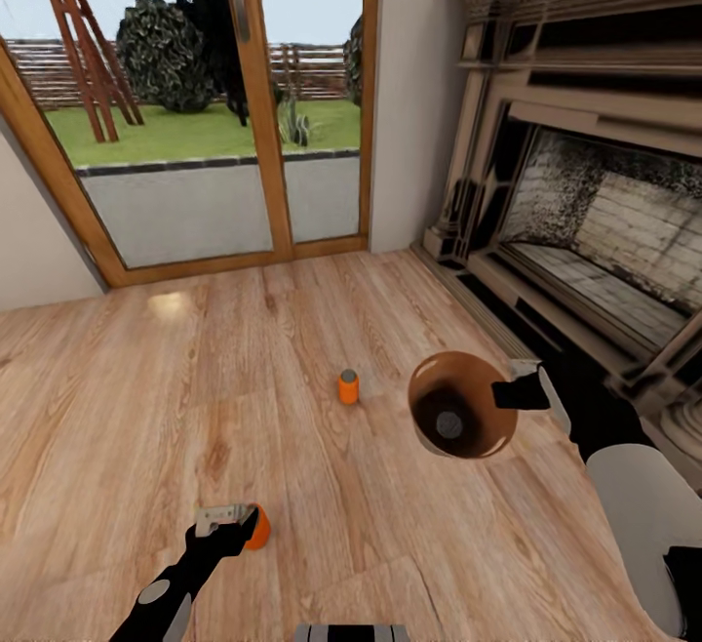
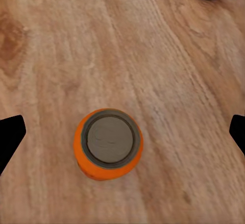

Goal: Put the three can of soda from the living room inside the tash can in the kitchen.

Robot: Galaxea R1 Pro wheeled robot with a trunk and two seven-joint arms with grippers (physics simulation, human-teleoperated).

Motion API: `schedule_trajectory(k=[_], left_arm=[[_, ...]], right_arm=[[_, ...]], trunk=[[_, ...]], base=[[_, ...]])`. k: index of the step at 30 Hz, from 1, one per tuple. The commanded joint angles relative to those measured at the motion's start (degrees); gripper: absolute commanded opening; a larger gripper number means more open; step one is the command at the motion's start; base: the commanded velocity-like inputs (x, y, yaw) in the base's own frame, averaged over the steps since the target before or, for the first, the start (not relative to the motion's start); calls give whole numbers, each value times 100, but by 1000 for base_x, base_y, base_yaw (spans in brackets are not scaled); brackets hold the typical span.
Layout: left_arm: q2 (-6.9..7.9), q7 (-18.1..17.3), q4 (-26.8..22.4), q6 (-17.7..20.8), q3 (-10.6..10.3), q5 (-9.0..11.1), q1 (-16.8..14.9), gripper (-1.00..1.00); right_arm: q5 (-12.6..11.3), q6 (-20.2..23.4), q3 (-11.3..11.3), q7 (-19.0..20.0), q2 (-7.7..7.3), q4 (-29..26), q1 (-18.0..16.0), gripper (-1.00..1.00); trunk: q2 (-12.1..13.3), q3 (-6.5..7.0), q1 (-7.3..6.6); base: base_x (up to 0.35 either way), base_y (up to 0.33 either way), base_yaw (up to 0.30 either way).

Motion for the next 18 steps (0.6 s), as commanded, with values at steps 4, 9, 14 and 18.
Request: schedule_trajectory(k=[4, 9, 14, 18], left_arm=[[0, -22, 0, 3, -108, 1, 5, 100], [1, -9, -5, 3, -494, 12, 0, 100], [6, -4, -21, -1, -569, 23, -1, 100], [9, -3, -58, -4, -586, 33, -2, 100]], right_arm=[[-113, 15, -68, 12, 7, -2, -21, -100], [-109, 15, -112, 10, 1, -2, -20, -100], [-119, 15, -130, 16, -16, -2, -20, -100], [-115, 15, -121, 17, -8, -2, -12, -100]], trunk=[[-1, -25, -1], [-1, -30, -1], [-1, -31, -1], [-1, -31, -1]], base=[[42, -16, 0], [166, -51, 0], [43, -12, 0], [6, 67, 0]])
